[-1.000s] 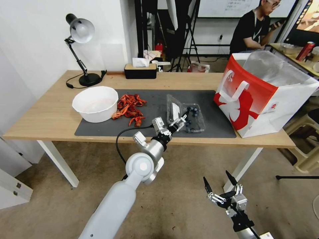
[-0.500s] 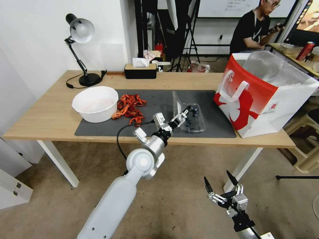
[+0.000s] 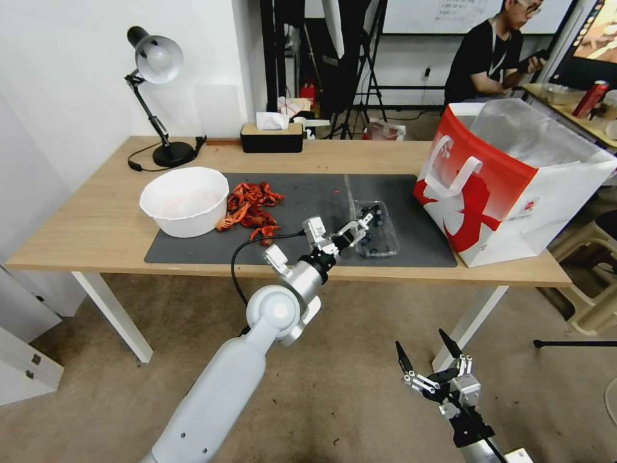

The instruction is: Close the takeout container lid, then place the container into the takeout bag.

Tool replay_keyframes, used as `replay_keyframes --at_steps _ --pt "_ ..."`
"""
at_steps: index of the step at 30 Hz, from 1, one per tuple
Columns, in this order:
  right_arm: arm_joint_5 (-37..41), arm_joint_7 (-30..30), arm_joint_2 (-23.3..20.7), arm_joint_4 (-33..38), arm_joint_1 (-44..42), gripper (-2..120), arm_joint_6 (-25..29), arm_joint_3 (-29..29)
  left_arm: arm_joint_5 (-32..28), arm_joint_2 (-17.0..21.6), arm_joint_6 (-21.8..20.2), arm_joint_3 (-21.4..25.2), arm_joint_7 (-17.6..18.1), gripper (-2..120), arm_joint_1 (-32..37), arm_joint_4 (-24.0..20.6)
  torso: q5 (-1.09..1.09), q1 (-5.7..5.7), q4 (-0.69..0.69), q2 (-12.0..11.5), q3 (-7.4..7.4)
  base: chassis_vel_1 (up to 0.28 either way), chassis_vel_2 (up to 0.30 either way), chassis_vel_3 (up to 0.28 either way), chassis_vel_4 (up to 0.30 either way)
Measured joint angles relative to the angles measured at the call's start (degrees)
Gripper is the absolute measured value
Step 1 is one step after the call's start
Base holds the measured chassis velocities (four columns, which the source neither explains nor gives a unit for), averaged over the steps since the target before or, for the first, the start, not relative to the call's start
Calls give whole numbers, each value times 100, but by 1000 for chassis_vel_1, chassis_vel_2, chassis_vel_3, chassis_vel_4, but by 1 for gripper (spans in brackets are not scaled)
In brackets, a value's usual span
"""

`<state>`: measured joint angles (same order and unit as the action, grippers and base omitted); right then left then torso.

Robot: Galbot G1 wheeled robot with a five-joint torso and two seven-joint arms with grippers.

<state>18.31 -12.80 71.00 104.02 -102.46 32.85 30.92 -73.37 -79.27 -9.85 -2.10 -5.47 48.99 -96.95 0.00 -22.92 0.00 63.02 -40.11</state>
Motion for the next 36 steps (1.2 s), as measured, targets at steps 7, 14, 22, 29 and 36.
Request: replay_keyframes --at_steps 7,14,22,29,36 --pt "-24 19 8 1 -7 100 -7 20 -19 -15 -5 -175 -137 100 -264 262 0 0 0 0 0 0 0 0 0" --pt "-55 37 16 23 -7 100 -30 30 -45 -112 -18 -314 -201 100 -504 478 0 0 0 0 0 0 0 0 0" --pt "-82 43 44 18 -15 100 -39 31 -19 -284 -21 -502 -176 100 -733 777 0 0 0 0 0 0 0 0 0" --pt "-98 43 66 -16 -14 100 -39 24 14 -375 -17 -599 -3 100 -960 1042 0 0 0 0 0 0 0 0 0" --pt "-101 43 70 -17 -14 100 -39 21 29 -411 -27 -678 81 98 -1063 1190 0 0 0 0 0 0 0 0 0"
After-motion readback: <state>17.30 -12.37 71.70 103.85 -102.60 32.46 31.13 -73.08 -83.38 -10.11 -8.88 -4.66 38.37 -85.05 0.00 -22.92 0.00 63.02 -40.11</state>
